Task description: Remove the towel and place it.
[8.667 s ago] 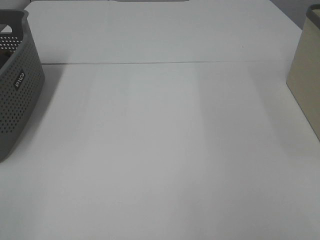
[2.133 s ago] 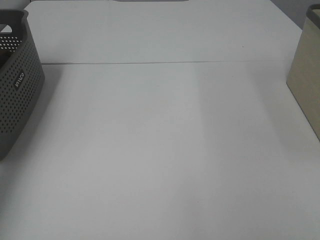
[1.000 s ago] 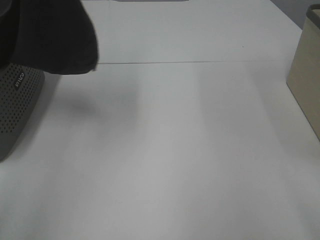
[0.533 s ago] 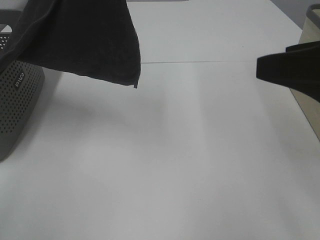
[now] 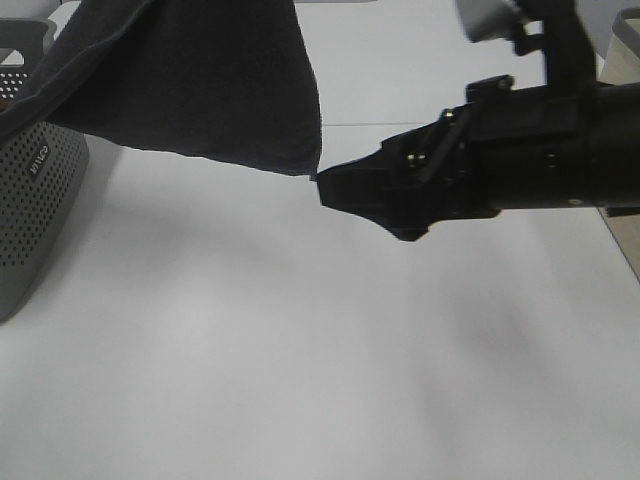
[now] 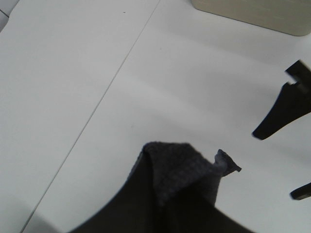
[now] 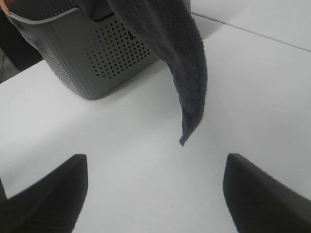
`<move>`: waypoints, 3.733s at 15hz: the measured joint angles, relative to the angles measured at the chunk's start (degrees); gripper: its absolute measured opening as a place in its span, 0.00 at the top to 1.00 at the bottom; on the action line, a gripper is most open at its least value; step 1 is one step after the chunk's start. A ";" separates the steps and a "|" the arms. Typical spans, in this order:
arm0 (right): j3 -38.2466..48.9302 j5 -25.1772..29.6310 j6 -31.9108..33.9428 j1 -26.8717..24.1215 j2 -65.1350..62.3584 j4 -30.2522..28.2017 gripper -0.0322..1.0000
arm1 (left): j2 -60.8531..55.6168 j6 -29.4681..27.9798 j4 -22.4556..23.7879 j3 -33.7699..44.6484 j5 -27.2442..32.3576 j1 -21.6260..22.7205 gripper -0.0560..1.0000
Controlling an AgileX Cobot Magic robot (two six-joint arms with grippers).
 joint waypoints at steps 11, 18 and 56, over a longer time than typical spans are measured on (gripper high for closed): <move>-12.95 3.04 -0.34 3.72 14.15 0.86 0.49 | 0.00 0.00 -3.78 0.00 0.00 0.00 0.95; -12.95 1.03 -0.11 3.72 14.15 -4.93 0.74 | 0.00 0.00 -2.58 0.00 0.00 0.00 0.95; -84.28 31.34 96.94 3.72 24.87 -130.06 0.96 | 5.44 -7.68 30.19 0.00 -42.74 6.53 0.95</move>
